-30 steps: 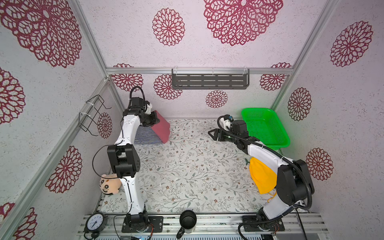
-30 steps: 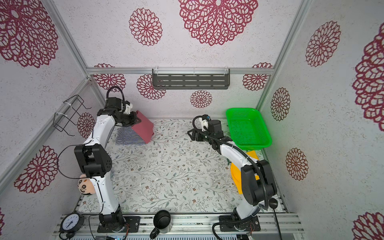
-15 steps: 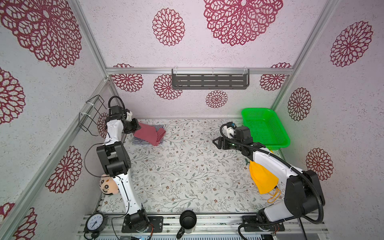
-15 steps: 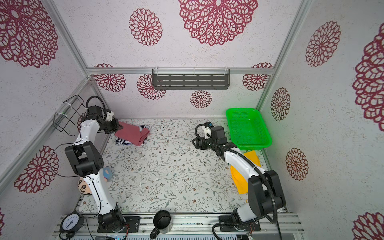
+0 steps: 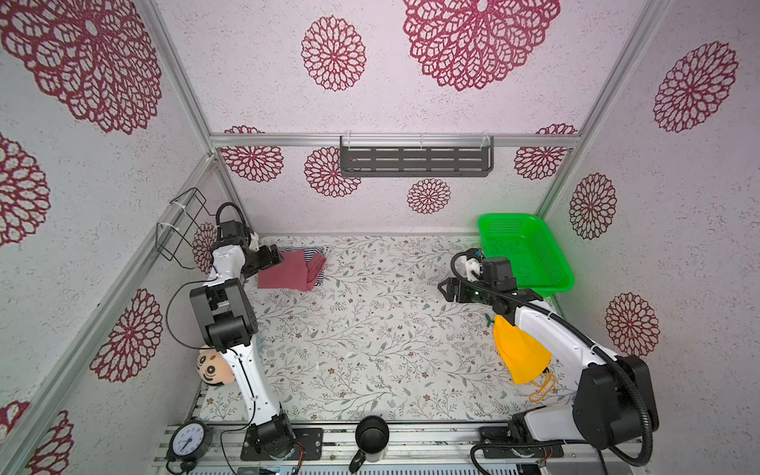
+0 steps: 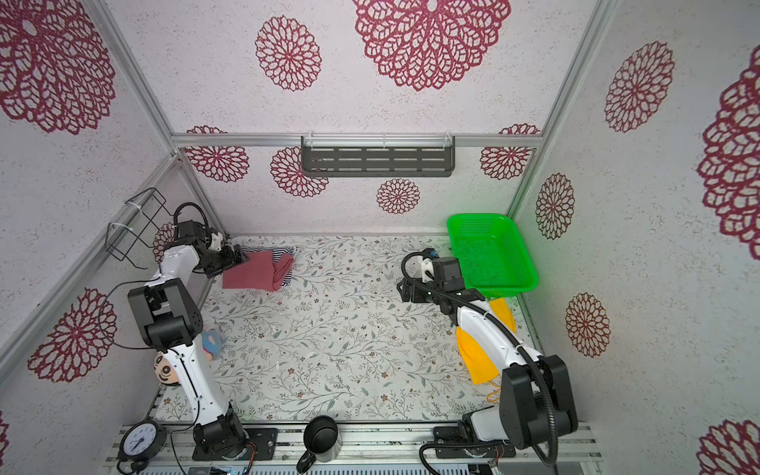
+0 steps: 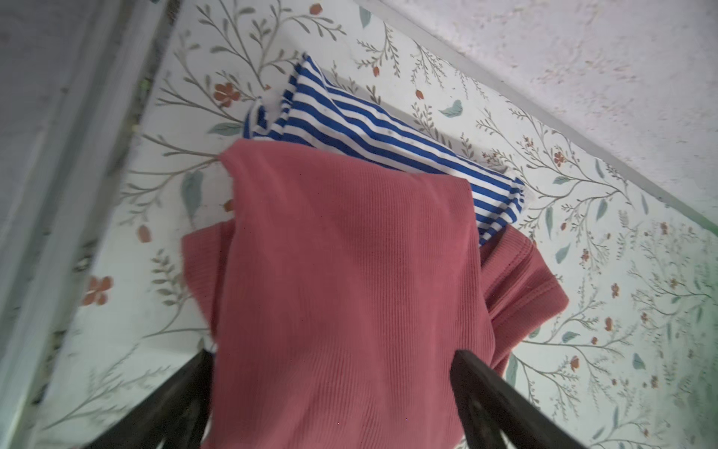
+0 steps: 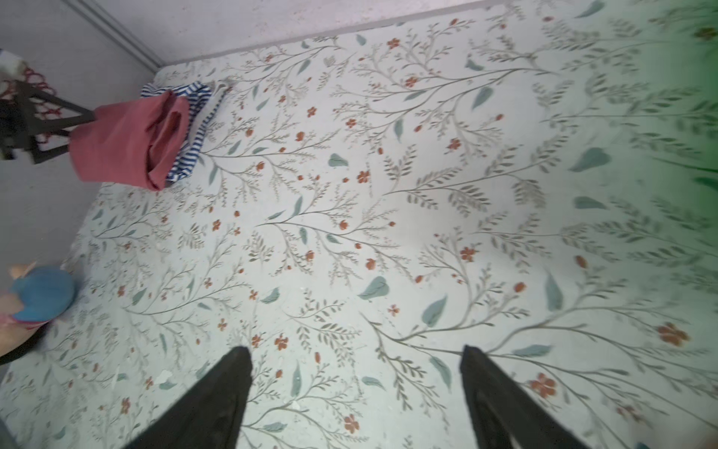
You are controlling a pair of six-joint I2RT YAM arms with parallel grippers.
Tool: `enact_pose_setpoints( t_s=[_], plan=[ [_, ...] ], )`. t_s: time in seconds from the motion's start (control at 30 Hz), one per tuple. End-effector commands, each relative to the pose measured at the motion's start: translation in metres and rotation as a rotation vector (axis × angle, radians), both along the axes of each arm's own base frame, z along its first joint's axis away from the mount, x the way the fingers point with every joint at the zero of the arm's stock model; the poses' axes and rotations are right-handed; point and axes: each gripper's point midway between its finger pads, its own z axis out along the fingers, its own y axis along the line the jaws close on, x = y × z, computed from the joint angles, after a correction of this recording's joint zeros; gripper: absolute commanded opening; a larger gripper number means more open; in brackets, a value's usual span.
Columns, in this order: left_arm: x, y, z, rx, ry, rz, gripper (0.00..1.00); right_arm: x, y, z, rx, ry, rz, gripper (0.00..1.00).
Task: Fold and stack tank tops
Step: Place the tank top on the tank top, then reset both arms
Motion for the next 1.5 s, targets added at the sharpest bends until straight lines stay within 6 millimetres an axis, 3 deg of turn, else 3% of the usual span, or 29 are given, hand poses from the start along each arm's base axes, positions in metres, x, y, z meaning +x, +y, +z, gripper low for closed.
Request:
enact_pose_setpoints(
  t_s=[0.0, 0.07, 0.17, 0.27, 0.43, 0.6, 0.93, 1.03, 1.2, 1.47],
  plan=[
    [-0.006, 0.026, 0.079, 0.234, -0.145, 0.059, 0.97, 0.001, -0.050, 0.002, -0.183, -0.042, -0.137, 0.99],
    [-0.021, 0.026, 0.105, 0.302, -0.185, 0.101, 0.97, 0.002, -0.077, -0.002, -0.265, -0.070, -0.235, 0.99],
    [-0.046, 0.014, 0.119, 0.349, -0.240, 0.156, 0.97, 0.002, -0.105, -0.004, -0.373, -0.147, -0.332, 0.99],
    [-0.074, -0.016, 0.119, 0.385, -0.304, 0.178, 0.97, 0.000, -0.127, -0.014, -0.462, -0.208, -0.410, 0.99],
    [-0.117, -0.058, 0.082, 0.377, -0.308, 0.194, 0.97, 0.002, -0.137, -0.039, -0.478, -0.221, -0.444, 0.99],
    [-0.144, -0.073, 0.048, 0.343, -0.337, 0.211, 0.97, 0.009, -0.138, -0.053, -0.447, -0.282, -0.463, 0.99],
    [-0.141, -0.080, 0.007, 0.396, -0.451, 0.162, 0.97, 0.008, -0.148, -0.054, -0.432, -0.470, -0.510, 0.99],
    [-0.131, -0.080, 0.011, 0.402, -0.495, 0.156, 0.97, 0.005, -0.151, -0.046, -0.425, -0.555, -0.515, 0.99],
    [-0.108, -0.086, 0.002, 0.365, -0.445, 0.091, 0.97, 0.000, -0.171, -0.061, -0.327, -0.567, -0.565, 0.99],
    [-0.124, -0.078, 0.013, 0.387, -0.512, 0.158, 0.97, -0.004, -0.178, -0.061, -0.311, -0.570, -0.591, 0.99]
  ],
)
